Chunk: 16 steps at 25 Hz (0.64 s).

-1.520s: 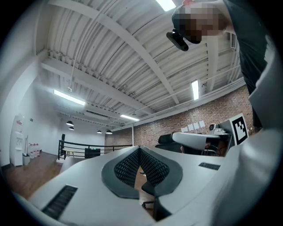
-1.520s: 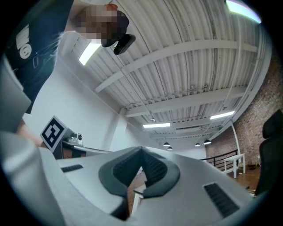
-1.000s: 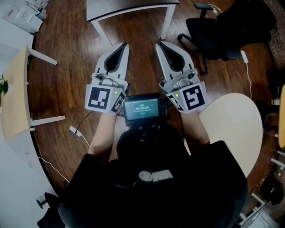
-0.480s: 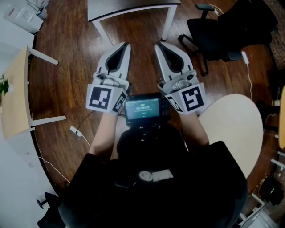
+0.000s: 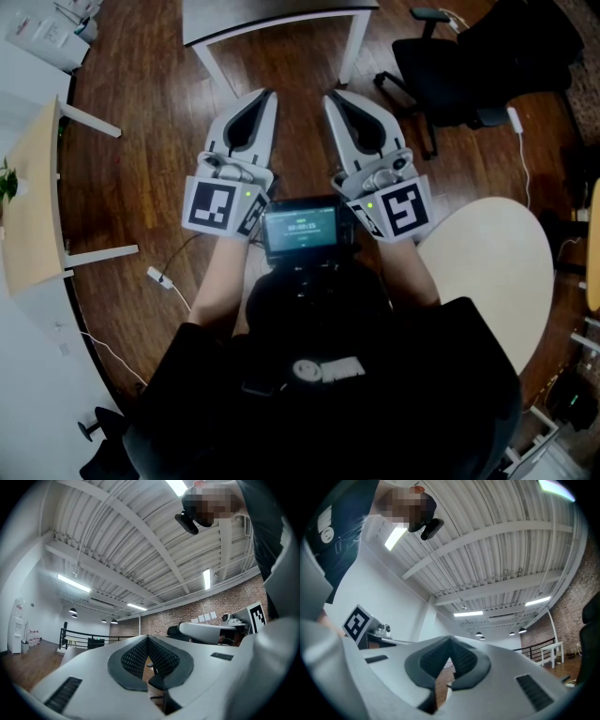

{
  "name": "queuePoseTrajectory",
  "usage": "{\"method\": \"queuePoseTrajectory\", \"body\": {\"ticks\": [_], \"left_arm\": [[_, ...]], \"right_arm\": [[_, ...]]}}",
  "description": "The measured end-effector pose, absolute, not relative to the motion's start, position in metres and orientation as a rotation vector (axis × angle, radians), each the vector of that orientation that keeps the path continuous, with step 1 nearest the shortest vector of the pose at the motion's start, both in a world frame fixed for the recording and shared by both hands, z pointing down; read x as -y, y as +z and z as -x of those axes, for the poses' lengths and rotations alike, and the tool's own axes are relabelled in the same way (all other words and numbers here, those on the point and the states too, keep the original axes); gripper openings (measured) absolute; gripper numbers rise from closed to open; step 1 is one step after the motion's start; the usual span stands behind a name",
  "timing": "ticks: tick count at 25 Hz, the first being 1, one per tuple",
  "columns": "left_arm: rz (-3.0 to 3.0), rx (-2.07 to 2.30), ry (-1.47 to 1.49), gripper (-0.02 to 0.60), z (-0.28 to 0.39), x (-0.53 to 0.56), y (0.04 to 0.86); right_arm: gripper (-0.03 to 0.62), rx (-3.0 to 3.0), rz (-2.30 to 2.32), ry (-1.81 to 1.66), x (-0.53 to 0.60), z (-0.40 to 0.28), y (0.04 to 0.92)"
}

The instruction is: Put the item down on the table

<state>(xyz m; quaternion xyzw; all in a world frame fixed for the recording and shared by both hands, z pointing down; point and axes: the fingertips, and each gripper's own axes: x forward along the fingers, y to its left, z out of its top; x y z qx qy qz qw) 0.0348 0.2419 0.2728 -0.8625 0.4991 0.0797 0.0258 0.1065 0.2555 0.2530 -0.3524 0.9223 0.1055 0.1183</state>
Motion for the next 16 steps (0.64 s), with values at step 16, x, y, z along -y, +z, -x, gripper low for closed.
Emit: {"method": "queuePoseTrajectory", "body": {"ticks": [16], "left_arm": [[2.674, -1.548, 0.242, -0.006, -0.0340, -0.2419, 0.2726]], "right_arm": [[0.003, -2.699, 1.027, 0.317, -0.2563, -0.1073, 0.2494]]}}
